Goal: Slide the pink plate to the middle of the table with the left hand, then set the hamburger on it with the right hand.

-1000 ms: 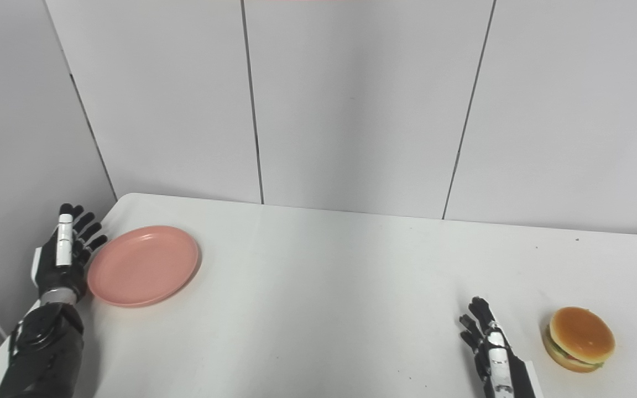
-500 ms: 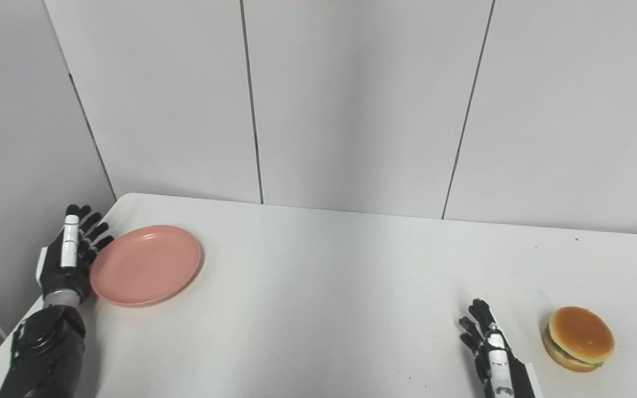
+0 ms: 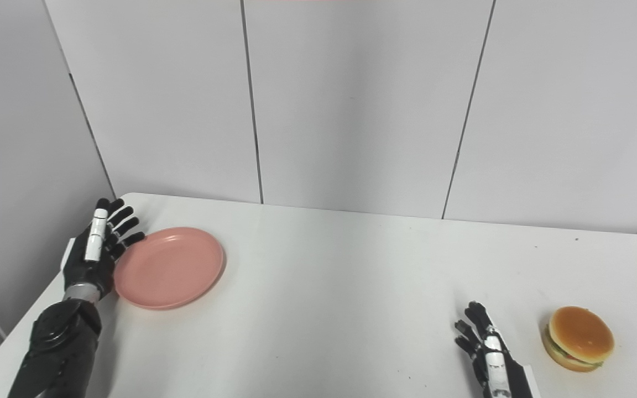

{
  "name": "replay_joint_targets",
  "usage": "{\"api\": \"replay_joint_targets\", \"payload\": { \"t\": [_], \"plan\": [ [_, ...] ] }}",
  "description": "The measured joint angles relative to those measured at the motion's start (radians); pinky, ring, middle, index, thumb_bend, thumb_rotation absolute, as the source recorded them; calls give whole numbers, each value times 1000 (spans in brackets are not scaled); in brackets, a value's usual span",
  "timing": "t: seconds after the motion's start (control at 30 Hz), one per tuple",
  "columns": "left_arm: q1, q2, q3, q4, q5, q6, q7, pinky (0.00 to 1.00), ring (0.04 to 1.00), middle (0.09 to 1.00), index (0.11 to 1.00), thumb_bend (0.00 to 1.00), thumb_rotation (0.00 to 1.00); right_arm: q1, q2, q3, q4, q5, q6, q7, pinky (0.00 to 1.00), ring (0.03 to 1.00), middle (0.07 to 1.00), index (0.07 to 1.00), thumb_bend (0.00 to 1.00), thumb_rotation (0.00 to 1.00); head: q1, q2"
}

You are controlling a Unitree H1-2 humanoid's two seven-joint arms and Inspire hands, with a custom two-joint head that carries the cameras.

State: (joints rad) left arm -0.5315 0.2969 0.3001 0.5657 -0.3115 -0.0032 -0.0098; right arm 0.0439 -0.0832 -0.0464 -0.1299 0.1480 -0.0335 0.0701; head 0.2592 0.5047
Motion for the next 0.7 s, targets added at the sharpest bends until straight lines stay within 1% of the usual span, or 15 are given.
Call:
{"api": "replay_joint_targets", "payload": {
  "t": [0.07,0.13,0.23,0.3,0.5,0.7],
  "plan": [
    [1,-4,-6,-14,0,18,-1,668,820,833,796,774,763,1,3,0,-3,-3,1,-4,874,874,925,897,752,968,-5,2],
    [4,-9,-15,-30,1,29,-7,684,831,840,799,791,770,3,7,0,-6,-3,10,-8,877,874,927,899,753,966,-8,3],
    [4,-21,-26,-34,4,40,-11,696,835,835,806,778,775,4,9,2,-12,-6,17,-8,871,871,928,900,756,973,-9,6],
    [4,-33,-34,-35,5,44,-17,703,838,833,806,773,771,5,9,3,-13,-10,17,-8,858,865,925,895,762,975,-11,9],
    [3,-54,-67,-30,15,46,-21,684,841,840,788,778,774,7,9,8,-15,-15,17,-7,867,873,933,896,761,981,-12,15],
    [0,-85,-80,-27,26,46,-22,684,840,839,799,769,787,8,9,10,-17,-16,17,-7,877,875,931,897,748,980,-14,15]
  ]
}}
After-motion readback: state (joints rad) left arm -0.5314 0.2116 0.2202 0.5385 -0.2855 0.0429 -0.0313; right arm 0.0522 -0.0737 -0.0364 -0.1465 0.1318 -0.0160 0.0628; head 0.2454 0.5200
